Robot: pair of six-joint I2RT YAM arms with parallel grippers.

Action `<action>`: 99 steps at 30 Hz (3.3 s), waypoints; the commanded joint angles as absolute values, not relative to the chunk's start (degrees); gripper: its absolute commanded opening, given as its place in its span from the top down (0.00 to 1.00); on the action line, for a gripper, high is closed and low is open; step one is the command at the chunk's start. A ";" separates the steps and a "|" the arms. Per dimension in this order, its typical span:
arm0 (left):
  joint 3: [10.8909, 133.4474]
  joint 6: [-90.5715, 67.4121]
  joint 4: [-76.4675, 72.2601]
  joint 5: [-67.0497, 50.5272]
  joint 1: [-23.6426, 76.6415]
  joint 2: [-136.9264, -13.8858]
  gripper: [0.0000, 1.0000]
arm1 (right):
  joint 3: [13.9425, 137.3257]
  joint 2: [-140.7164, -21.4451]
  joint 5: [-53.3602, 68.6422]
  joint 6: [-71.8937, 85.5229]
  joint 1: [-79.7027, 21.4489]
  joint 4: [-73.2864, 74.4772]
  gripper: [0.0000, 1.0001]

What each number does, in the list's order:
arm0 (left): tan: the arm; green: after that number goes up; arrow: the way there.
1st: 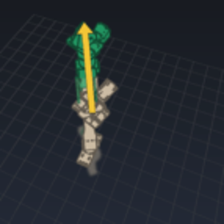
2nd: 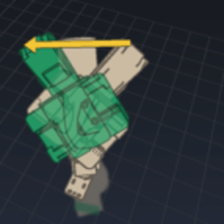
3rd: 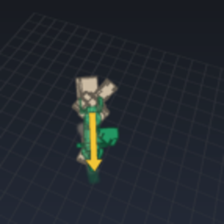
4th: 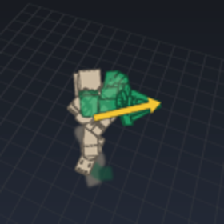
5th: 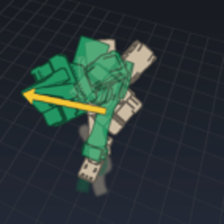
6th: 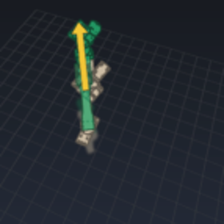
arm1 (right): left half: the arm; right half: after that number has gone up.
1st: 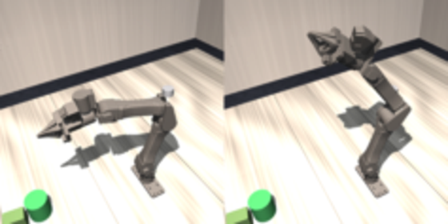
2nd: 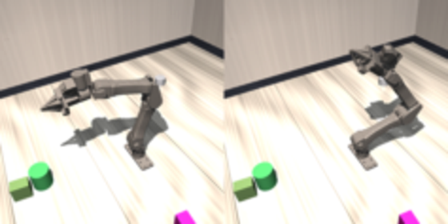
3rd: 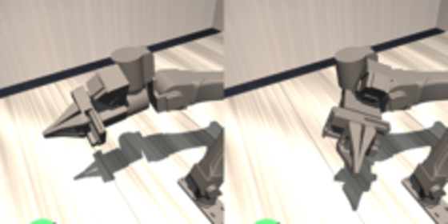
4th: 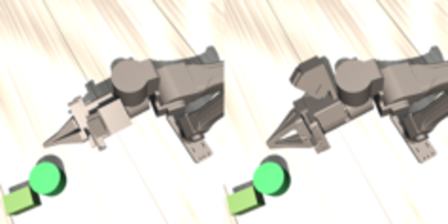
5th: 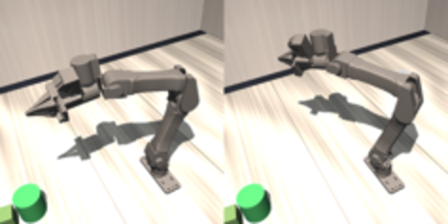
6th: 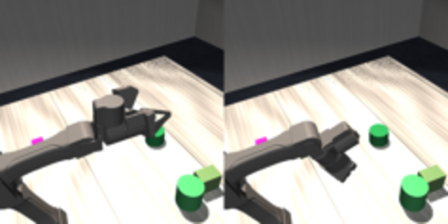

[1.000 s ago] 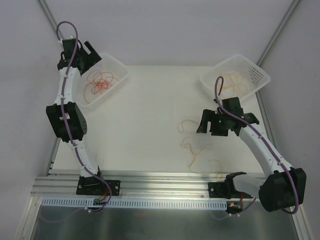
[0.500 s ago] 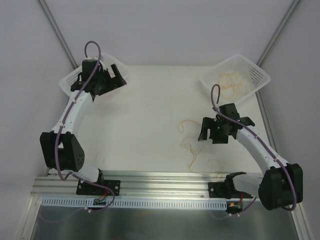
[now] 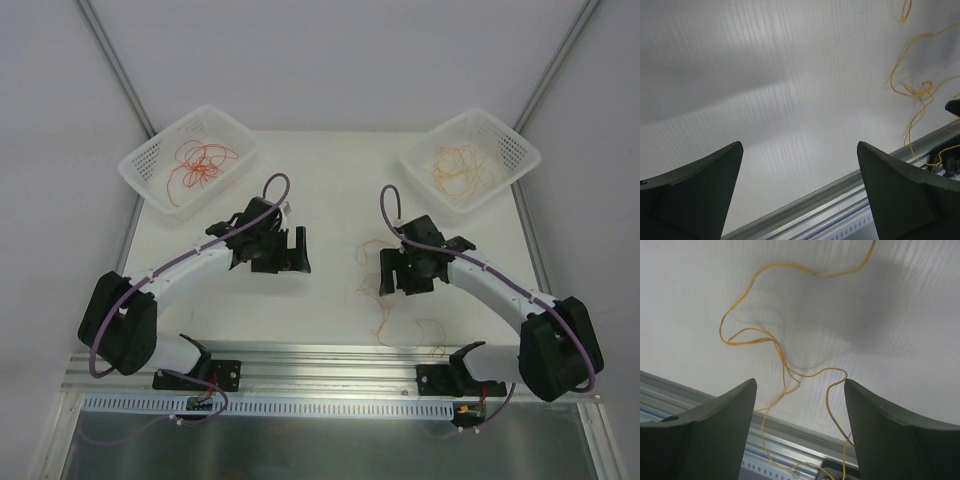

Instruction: Untangle the cables

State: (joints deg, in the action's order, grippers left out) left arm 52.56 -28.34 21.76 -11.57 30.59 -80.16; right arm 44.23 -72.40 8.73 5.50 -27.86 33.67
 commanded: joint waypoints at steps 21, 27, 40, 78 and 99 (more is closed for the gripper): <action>40.86 -32.26 23.03 -3.78 30.15 -58.53 0.02 | 63.37 -91.86 11.90 4.21 -48.16 24.33 0.45; 47.63 -29.97 23.03 -8.96 30.41 -69.86 0.02 | 60.31 -81.22 1.25 7.82 -48.16 30.14 0.31; 52.03 -30.59 23.20 -0.97 33.48 -83.93 0.12 | 48.78 -71.72 -1.85 15.21 -48.69 28.83 0.30; 56.59 -26.37 24.61 5.62 34.89 -81.04 1.00 | 48.96 -79.80 2.64 13.71 -55.98 19.69 0.31; 58.09 -22.85 26.19 7.12 25.76 -81.03 1.00 | 52.56 -92.20 -1.91 11.34 -62.14 22.32 0.71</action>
State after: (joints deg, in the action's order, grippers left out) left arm 55.79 -24.80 25.47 5.74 28.01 -81.23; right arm 50.39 -91.42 1.54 12.32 -61.67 20.60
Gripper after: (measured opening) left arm 0.008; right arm 0.338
